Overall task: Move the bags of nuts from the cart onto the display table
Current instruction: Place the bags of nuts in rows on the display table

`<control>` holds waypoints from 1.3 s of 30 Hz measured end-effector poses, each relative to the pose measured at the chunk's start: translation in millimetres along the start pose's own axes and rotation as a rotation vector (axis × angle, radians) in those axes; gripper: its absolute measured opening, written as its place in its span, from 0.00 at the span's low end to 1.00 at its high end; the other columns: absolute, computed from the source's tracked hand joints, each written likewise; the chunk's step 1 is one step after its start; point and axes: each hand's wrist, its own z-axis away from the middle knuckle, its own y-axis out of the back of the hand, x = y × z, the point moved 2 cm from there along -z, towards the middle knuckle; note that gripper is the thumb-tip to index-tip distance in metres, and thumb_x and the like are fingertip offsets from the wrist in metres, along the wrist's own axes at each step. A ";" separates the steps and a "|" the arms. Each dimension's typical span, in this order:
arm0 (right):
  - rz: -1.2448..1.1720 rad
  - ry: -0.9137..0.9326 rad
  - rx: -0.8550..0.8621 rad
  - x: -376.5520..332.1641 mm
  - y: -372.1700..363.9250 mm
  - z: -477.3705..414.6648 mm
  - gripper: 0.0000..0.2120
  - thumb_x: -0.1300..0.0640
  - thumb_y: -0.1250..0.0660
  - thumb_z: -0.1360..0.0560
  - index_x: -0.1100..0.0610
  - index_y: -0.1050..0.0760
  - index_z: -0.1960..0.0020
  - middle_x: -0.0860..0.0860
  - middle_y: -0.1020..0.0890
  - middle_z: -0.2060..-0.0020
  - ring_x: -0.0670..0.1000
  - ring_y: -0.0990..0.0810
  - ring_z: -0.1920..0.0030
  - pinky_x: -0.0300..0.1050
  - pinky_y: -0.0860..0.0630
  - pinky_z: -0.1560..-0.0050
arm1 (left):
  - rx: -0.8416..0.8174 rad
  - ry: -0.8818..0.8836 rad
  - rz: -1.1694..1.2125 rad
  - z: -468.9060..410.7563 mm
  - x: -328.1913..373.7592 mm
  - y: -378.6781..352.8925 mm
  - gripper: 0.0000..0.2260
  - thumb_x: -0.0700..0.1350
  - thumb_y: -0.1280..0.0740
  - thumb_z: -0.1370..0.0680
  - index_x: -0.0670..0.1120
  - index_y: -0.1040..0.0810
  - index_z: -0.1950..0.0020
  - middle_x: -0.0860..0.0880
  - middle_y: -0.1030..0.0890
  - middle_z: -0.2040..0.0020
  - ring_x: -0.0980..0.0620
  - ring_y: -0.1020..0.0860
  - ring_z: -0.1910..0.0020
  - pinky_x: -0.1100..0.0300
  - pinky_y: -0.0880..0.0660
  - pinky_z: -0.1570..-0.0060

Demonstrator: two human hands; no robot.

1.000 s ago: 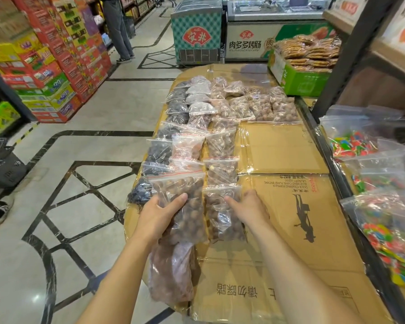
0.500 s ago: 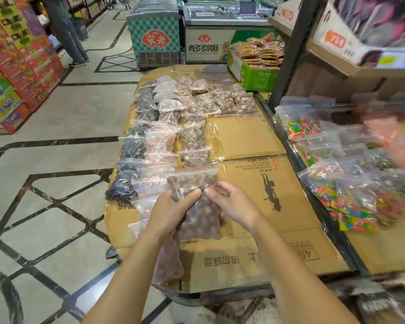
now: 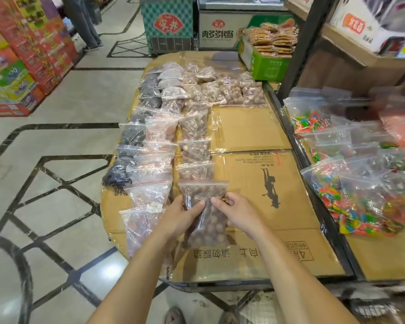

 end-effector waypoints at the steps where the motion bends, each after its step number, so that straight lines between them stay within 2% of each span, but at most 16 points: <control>1: 0.007 -0.014 -0.005 5.1 -1.1 -2.9 0.04 0.51 0.30 0.17 0.51 0.19 0.45 0.39 0.16 0.55 0.29 0.18 0.62 0.27 0.27 0.68 | 0.006 0.018 0.008 -1.2 -2.1 -3.6 0.22 0.60 0.27 0.22 0.51 0.24 0.32 0.52 0.16 0.39 0.50 0.18 0.41 0.50 0.21 0.38; 4: 0.045 -0.067 -0.018 18.1 -7.2 -11.0 0.10 0.48 0.31 0.17 0.53 0.18 0.43 0.45 0.14 0.53 0.42 0.17 0.60 0.38 0.24 0.64 | 0.038 0.076 0.019 -5.4 -12.2 -12.7 0.14 0.53 0.28 0.19 0.50 0.24 0.36 0.52 0.16 0.46 0.59 0.19 0.51 0.67 0.24 0.59; 6: 0.094 -0.107 -0.040 24.7 -12.0 -16.0 0.12 0.45 0.31 0.17 0.53 0.18 0.42 0.48 0.13 0.50 0.46 0.19 0.58 0.45 0.23 0.62 | 0.062 0.112 0.016 -6.3 -19.0 -16.0 0.11 0.52 0.29 0.18 0.50 0.24 0.39 0.55 0.18 0.51 0.61 0.21 0.56 0.71 0.27 0.65; 7: 0.108 -0.116 -0.047 27.8 -14.0 -18.2 0.12 0.45 0.31 0.17 0.52 0.18 0.41 0.47 0.13 0.50 0.45 0.19 0.59 0.44 0.22 0.63 | 0.076 0.133 0.010 -7.2 -23.0 -16.7 0.11 0.52 0.29 0.18 0.49 0.23 0.39 0.54 0.18 0.52 0.60 0.21 0.56 0.70 0.26 0.63; 9: 0.119 -0.128 -0.046 33.5 -17.5 -21.9 0.10 0.46 0.30 0.18 0.51 0.18 0.42 0.43 0.14 0.53 0.43 0.17 0.57 0.43 0.21 0.64 | 0.104 0.168 -0.002 -8.8 -30.6 -18.5 0.16 0.53 0.27 0.20 0.47 0.23 0.36 0.49 0.15 0.46 0.52 0.17 0.50 0.59 0.20 0.51; 10: 0.118 -0.136 -0.037 35.7 -19.3 -23.9 0.10 0.46 0.29 0.19 0.50 0.19 0.43 0.42 0.15 0.53 0.44 0.16 0.55 0.44 0.20 0.63 | 0.119 0.179 -0.008 -8.9 -32.7 -18.8 0.18 0.54 0.27 0.20 0.48 0.23 0.35 0.48 0.15 0.43 0.49 0.17 0.46 0.52 0.19 0.43; 12: 0.126 -0.156 -0.005 40.9 -21.1 -27.6 0.14 0.43 0.26 0.21 0.51 0.22 0.43 0.44 0.15 0.51 0.47 0.15 0.50 0.49 0.19 0.56 | 0.132 0.185 -0.028 -8.3 -32.4 -18.7 0.19 0.54 0.26 0.21 0.48 0.23 0.33 0.49 0.15 0.41 0.49 0.17 0.43 0.48 0.20 0.37; 14: 0.148 -0.176 0.010 46.3 -21.1 -31.6 0.19 0.40 0.25 0.24 0.52 0.24 0.42 0.45 0.15 0.50 0.48 0.15 0.48 0.52 0.17 0.53 | 0.147 0.189 -0.034 -8.6 -31.5 -19.2 0.19 0.53 0.26 0.20 0.48 0.24 0.33 0.50 0.16 0.41 0.50 0.17 0.43 0.53 0.21 0.40; 18: 0.174 -0.193 -0.016 44.1 -20.6 -30.7 0.19 0.41 0.25 0.23 0.53 0.24 0.41 0.46 0.16 0.50 0.47 0.15 0.49 0.48 0.17 0.59 | 0.167 0.198 -0.102 -9.0 -29.4 -20.3 0.20 0.53 0.27 0.20 0.45 0.24 0.33 0.48 0.16 0.41 0.50 0.19 0.45 0.61 0.24 0.52; 23: 0.243 -0.187 -0.031 40.6 -17.0 -28.1 0.13 0.39 0.28 0.22 0.47 0.24 0.48 0.45 0.16 0.50 0.48 0.16 0.51 0.55 0.17 0.45 | 0.160 0.220 -0.178 -3.9 -23.2 -21.8 0.21 0.54 0.28 0.20 0.44 0.26 0.33 0.48 0.17 0.40 0.50 0.20 0.45 0.58 0.27 0.48; 26: 0.383 -0.157 -0.076 27.3 -12.4 -19.6 0.14 0.39 0.31 0.20 0.49 0.23 0.47 0.45 0.16 0.53 0.50 0.17 0.52 0.53 0.19 0.43 | 0.133 0.225 -0.247 1.1 -18.0 -20.5 0.20 0.56 0.29 0.20 0.45 0.26 0.35 0.48 0.17 0.45 0.50 0.19 0.50 0.55 0.24 0.51; 28: 0.494 -0.143 -0.108 19.7 -7.9 -14.7 0.17 0.39 0.33 0.19 0.53 0.21 0.43 0.48 0.15 0.52 0.51 0.16 0.49 0.55 0.20 0.39 | 0.117 0.216 -0.290 5.8 -13.7 -19.0 0.23 0.58 0.29 0.20 0.44 0.27 0.33 0.47 0.17 0.43 0.48 0.19 0.48 0.52 0.21 0.47; 32: 0.748 -0.091 -0.109 3.2 6.5 -1.4 0.28 0.38 0.37 0.17 0.58 0.26 0.27 0.54 0.18 0.38 0.56 0.20 0.36 0.55 0.23 0.34 | 0.068 0.191 -0.540 18.9 1.3 -19.2 0.26 0.59 0.32 0.18 0.44 0.30 0.27 0.45 0.20 0.33 0.44 0.21 0.39 0.55 0.28 0.45; 35: 0.893 -0.022 -0.074 -9.3 18.3 12.9 0.29 0.40 0.37 0.16 0.59 0.31 0.23 0.58 0.26 0.28 0.61 0.30 0.26 0.60 0.32 0.24 | 0.077 0.132 -0.718 26.4 15.9 -22.9 0.25 0.59 0.33 0.18 0.44 0.28 0.29 0.45 0.17 0.36 0.43 0.19 0.41 0.52 0.22 0.41; 37: 0.980 0.008 -0.055 -17.6 27.4 23.4 0.29 0.41 0.38 0.15 0.59 0.33 0.22 0.58 0.29 0.26 0.62 0.33 0.24 0.60 0.35 0.24 | 0.096 0.084 -0.844 31.7 28.8 -28.2 0.24 0.58 0.35 0.18 0.44 0.29 0.28 0.45 0.18 0.37 0.43 0.19 0.42 0.48 0.21 0.41; 39: 1.090 0.041 -0.019 -25.0 37.5 32.3 0.30 0.40 0.40 0.15 0.58 0.35 0.21 0.58 0.29 0.25 0.61 0.32 0.26 0.60 0.32 0.26 | 0.105 0.043 -0.966 37.6 42.0 -35.5 0.28 0.59 0.38 0.17 0.44 0.33 0.22 0.43 0.22 0.29 0.41 0.22 0.33 0.45 0.24 0.34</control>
